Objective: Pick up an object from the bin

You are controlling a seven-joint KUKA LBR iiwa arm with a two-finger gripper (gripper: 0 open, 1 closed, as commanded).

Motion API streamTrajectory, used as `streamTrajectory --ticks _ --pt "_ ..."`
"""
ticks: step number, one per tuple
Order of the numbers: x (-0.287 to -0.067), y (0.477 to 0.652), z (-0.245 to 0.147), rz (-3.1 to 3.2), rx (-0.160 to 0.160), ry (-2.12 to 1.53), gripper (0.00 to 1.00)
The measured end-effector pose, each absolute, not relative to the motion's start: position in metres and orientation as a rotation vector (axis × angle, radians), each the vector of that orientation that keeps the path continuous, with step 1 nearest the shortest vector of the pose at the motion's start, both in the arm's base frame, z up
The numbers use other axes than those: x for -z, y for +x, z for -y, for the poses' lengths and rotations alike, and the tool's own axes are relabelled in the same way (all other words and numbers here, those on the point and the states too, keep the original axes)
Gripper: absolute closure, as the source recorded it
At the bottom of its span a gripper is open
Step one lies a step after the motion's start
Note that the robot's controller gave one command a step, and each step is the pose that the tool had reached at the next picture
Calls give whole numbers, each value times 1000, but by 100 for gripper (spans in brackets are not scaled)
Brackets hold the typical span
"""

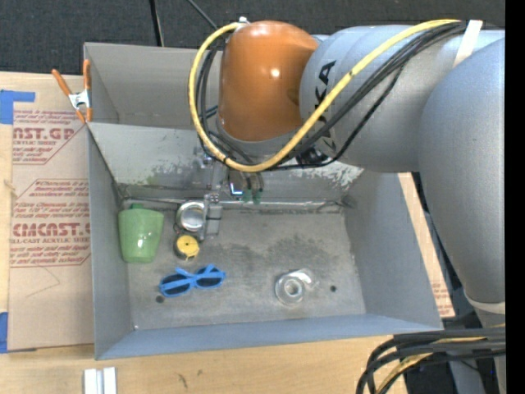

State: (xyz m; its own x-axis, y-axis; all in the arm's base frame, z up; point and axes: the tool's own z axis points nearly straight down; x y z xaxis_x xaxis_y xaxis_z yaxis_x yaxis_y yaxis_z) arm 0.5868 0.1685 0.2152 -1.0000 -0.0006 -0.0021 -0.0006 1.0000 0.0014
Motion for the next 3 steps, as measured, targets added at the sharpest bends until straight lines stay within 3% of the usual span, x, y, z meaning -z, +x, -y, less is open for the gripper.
streamTrajectory --ticks 1,2,3 --pt "-83 530 -161 -3145 2 174 0" --pt "-88 533 -162 -3136 -2 174 100" --pt "-214 507 -182 -3132 -7 109 100"
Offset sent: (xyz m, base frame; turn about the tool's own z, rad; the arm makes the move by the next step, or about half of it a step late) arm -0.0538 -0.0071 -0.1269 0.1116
